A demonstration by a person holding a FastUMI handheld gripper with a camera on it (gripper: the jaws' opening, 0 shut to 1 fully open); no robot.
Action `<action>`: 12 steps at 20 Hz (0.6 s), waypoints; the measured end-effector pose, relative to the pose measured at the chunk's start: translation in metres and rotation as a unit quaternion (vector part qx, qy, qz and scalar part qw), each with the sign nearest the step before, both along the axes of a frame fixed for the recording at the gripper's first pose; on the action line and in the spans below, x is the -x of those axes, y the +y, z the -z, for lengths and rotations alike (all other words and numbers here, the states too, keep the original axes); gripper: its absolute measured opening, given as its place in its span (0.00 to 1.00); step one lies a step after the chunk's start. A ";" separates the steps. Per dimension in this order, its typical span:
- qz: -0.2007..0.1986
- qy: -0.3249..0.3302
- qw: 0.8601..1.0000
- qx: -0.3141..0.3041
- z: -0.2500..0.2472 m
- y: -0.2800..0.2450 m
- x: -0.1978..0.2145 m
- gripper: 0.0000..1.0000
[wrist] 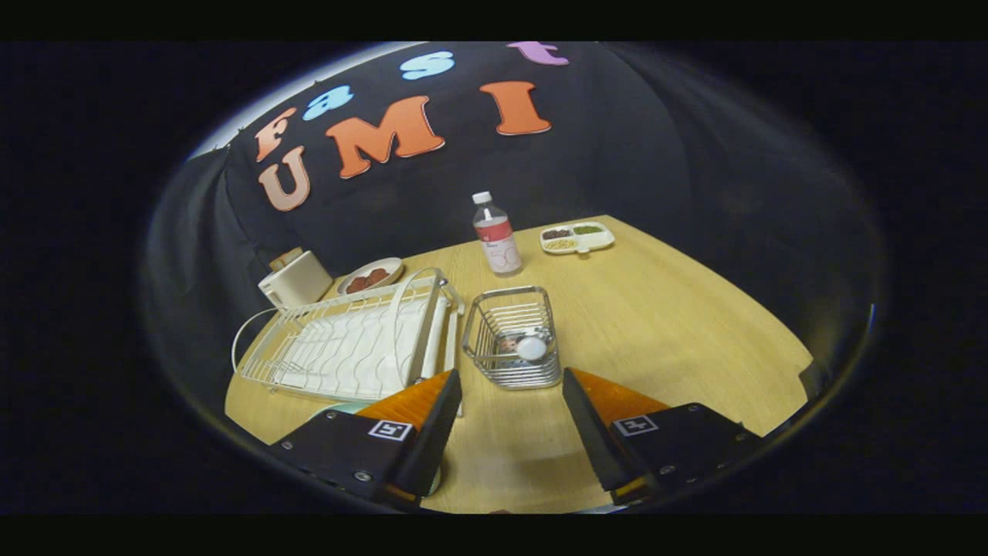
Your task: Take the plate from the dish rack, then take the spoon from the basket and place it into the plate.
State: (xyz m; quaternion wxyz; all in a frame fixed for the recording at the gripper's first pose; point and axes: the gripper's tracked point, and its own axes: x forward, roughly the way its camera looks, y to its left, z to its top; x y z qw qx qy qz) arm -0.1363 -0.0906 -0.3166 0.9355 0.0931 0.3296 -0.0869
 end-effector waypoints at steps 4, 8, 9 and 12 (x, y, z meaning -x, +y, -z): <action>-0.024 -0.030 0.997 0.062 -0.009 -0.008 -0.018 0.78; -0.049 -0.041 0.992 0.112 -0.005 -0.008 -0.033 0.59; -0.051 -0.040 0.991 0.119 -0.003 -0.008 -0.037 0.53; -0.045 -0.037 0.990 0.127 0.000 -0.013 -0.042 0.27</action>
